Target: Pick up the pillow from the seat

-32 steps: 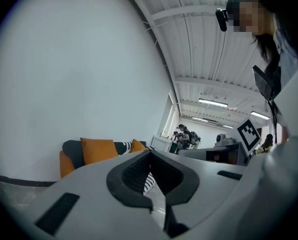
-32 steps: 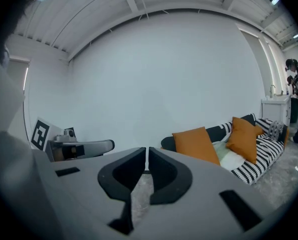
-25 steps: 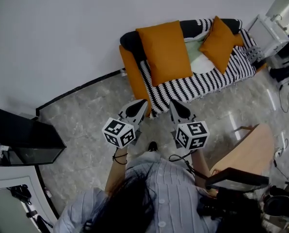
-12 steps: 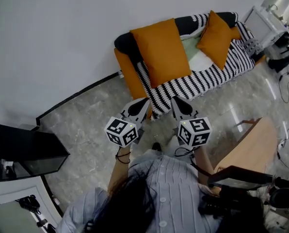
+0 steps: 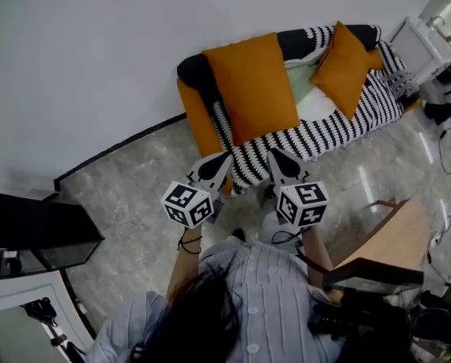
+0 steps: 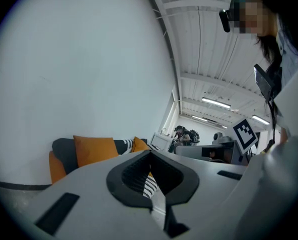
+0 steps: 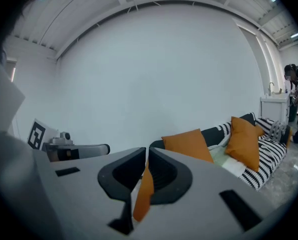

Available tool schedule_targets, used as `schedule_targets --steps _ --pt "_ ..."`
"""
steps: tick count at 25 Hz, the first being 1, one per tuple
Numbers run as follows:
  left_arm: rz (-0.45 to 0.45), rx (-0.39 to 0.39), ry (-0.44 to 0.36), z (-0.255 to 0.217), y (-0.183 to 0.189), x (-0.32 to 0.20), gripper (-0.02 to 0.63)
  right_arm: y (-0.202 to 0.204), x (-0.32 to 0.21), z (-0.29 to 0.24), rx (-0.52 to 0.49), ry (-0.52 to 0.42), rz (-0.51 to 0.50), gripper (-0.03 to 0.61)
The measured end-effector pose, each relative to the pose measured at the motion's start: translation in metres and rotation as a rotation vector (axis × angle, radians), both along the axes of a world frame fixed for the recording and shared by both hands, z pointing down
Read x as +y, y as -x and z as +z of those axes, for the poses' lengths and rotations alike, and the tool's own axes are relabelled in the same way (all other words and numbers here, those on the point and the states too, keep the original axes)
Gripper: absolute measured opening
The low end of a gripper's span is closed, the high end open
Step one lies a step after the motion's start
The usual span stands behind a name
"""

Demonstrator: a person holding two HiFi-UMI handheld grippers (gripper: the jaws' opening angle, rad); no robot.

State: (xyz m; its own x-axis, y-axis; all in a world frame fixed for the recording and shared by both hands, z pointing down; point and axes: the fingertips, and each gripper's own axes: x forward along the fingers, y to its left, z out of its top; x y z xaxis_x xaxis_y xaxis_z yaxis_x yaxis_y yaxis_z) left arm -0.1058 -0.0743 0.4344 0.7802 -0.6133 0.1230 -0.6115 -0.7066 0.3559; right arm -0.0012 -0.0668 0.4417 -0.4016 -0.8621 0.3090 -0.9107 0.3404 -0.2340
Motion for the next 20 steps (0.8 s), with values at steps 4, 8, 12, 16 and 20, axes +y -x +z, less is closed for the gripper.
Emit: schedule_targets --steps 4,8,12,16,20 --pt "-0.045 0.001 -0.013 -0.004 -0.018 -0.039 0.009 -0.027 -0.040 -0.001 0.000 0.005 -0.021 0.031" --pt "-0.100 0.009 -0.005 -0.005 -0.037 -0.073 0.009 -0.055 -0.080 -0.002 -0.002 0.020 -0.053 0.031" --pt "-0.132 -0.008 0.014 -0.003 -0.063 -0.104 0.009 -0.084 -0.122 -0.001 -0.013 0.034 -0.073 0.031" --pt "-0.167 -0.042 0.023 0.002 -0.083 -0.128 0.011 -0.106 -0.154 0.005 -0.029 0.051 -0.101 0.031" --pt "-0.200 -0.070 0.028 0.007 -0.100 -0.148 0.011 -0.125 -0.179 0.016 -0.049 0.078 -0.123 0.031"
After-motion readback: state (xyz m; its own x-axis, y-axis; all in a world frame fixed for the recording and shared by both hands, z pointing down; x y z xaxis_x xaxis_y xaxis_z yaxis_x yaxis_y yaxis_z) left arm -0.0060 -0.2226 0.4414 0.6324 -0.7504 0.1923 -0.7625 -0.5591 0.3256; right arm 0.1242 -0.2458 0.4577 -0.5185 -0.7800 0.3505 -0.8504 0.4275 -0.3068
